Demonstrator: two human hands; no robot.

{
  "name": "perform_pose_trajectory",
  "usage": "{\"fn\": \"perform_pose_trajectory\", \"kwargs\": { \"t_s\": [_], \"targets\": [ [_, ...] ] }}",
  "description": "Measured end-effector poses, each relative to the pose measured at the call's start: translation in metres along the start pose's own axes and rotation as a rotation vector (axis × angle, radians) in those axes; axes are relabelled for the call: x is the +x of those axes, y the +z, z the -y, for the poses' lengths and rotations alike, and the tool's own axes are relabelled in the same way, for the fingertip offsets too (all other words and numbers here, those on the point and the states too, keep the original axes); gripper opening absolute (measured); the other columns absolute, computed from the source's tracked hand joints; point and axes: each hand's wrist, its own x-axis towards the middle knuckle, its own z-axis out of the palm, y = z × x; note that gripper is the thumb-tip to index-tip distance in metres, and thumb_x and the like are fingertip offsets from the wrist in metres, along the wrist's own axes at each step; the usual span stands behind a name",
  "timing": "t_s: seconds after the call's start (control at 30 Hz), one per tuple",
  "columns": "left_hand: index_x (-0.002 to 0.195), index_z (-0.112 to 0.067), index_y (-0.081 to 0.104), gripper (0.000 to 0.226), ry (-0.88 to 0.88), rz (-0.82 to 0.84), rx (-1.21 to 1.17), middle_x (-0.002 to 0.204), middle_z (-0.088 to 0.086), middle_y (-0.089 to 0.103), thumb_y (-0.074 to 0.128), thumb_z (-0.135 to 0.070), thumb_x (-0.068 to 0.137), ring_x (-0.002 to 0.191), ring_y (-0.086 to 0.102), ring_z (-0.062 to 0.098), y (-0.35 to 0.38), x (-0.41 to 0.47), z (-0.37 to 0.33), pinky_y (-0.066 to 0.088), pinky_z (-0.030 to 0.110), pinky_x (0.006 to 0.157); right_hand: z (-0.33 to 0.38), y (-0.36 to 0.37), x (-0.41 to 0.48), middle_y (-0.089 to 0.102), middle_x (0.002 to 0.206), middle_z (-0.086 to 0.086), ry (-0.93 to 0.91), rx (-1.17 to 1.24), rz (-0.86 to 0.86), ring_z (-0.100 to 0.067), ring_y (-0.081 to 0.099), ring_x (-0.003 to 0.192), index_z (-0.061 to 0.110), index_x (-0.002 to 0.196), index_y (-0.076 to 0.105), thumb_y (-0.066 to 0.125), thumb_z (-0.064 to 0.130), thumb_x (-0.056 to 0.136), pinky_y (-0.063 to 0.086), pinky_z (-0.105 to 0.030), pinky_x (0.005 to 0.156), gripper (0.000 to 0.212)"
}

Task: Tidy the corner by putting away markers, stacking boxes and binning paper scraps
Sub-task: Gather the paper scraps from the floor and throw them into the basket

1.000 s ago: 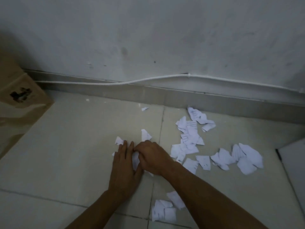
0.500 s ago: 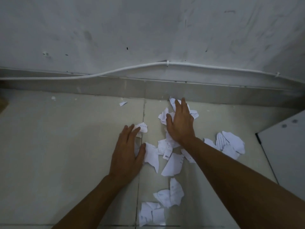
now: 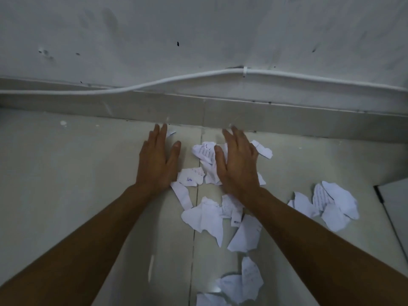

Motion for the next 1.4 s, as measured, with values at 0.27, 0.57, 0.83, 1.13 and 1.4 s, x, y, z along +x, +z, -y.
{"fn": "perform_pose_trajectory", "kwargs": {
  "t_s": [0.27,0.57,0.83,1.13,1.4],
  "targets": [
    [0.148,-0.023,0.041,0.07,0.181,0.157,-0.023,0.156,-0.003,0.035,0.02,-0.061,0.093,0.147,0.024,0.01,-0.005,-0.008,0.003,0.011,0.029,0.12,-0.001,0.004,-0.018,0.047,0.151,-0.005,-0.214,0.081,0.223,-0.02,0.035,0.144,0.015,0.143,0.049,0.024,0.049,0.1,0.021,-0.048,0.119,0.061],
    [0.151,-0.03,0.03,0.066,0.159,0.181,-0.108,0.156,-0.007,0.035,0.026,-0.063,0.094,0.145,0.027,0.009,-0.004,-0.054,-0.009,0.013,0.027,0.12,-0.027,-0.018,0.01,0.012,0.166,-0.011,0.221,-0.127,0.27,-0.03,0.004,0.153,0.017,0.154,0.028,0.028,0.051,0.104,0.007,-0.05,0.12,0.061],
    [0.155,-0.026,0.023,0.074,0.198,0.198,-0.109,0.159,-0.006,0.029,0.016,-0.067,0.094,0.148,0.021,0.011,0.004,-0.07,-0.009,0.015,0.037,0.122,0.012,-0.025,-0.044,0.035,0.159,-0.002,-0.004,0.304,0.427,-0.017,0.029,0.147,0.019,0.151,0.037,0.039,0.054,0.094,0.02,-0.041,0.122,0.067],
    [0.151,-0.027,0.032,0.066,0.254,0.22,-0.049,0.158,-0.007,0.03,0.021,-0.061,0.096,0.148,0.019,0.011,0.0,-0.091,-0.01,0.009,0.029,0.12,-0.007,-0.035,-0.09,0.009,0.167,0.001,0.034,0.066,0.378,-0.015,0.001,0.153,0.025,0.158,0.016,0.034,0.07,0.087,0.002,-0.041,0.124,0.085],
    [0.148,-0.023,0.039,0.076,0.286,0.259,0.014,0.159,0.0,0.03,0.018,-0.069,0.092,0.149,0.021,0.017,-0.002,-0.103,-0.01,0.013,0.038,0.122,0.008,-0.006,-0.135,-0.008,0.167,-0.005,-0.238,0.01,0.32,-0.023,-0.009,0.154,0.022,0.158,-0.003,0.052,0.091,0.063,0.0,-0.044,0.124,0.13]
  ]
}}
